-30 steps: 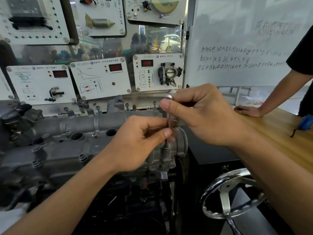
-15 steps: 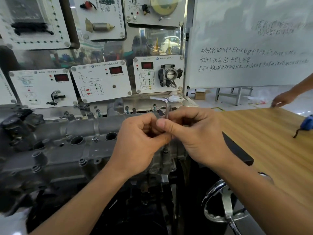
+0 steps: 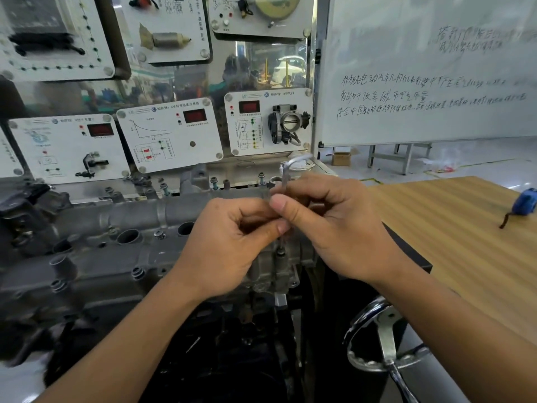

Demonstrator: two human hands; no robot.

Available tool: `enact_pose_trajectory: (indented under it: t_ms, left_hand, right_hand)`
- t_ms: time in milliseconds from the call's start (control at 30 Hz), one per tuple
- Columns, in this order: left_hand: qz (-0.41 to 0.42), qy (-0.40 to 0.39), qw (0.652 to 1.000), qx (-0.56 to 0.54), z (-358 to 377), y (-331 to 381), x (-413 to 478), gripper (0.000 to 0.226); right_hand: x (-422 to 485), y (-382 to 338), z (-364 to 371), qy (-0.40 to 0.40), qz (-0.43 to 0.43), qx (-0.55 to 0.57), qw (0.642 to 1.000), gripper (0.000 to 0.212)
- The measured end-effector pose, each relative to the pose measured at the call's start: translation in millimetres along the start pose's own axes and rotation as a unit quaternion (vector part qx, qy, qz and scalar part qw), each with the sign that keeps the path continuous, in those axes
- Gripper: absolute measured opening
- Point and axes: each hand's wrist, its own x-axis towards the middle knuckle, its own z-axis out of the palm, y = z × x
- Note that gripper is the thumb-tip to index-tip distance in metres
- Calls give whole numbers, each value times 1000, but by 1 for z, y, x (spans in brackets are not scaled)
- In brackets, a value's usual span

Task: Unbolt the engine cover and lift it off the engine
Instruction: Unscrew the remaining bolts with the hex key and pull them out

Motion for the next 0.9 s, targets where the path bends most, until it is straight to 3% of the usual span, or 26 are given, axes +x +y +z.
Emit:
enact_pose_trajectory:
  t_ms: [133,233,400,467,667,900]
  left_hand:
    - [5,68,997,31,6,0,2,17]
    - [-4,75,997,32,7,2,4,24]
    - [-5,-61,998,17,-3,1,4,21]
    - [-1,-81,997,2,-5,0,3,23]
    - [-12,-21,1000,-9,-2,0,2,18]
    - [-9,60,998,3,6,3,5,26]
  right_hand:
    - [1,-3,4,42,11,54,998,7]
    - [2,-6,3,54,10,67,996,7]
    - [3,-6,0,33,25,55,998,6]
    - [4,-6,-2,8,19,29,999,13]
    - [0,-4,-4,-20,1,-16,1000,19]
    - [7,-12,-3,57,31,52,997,6]
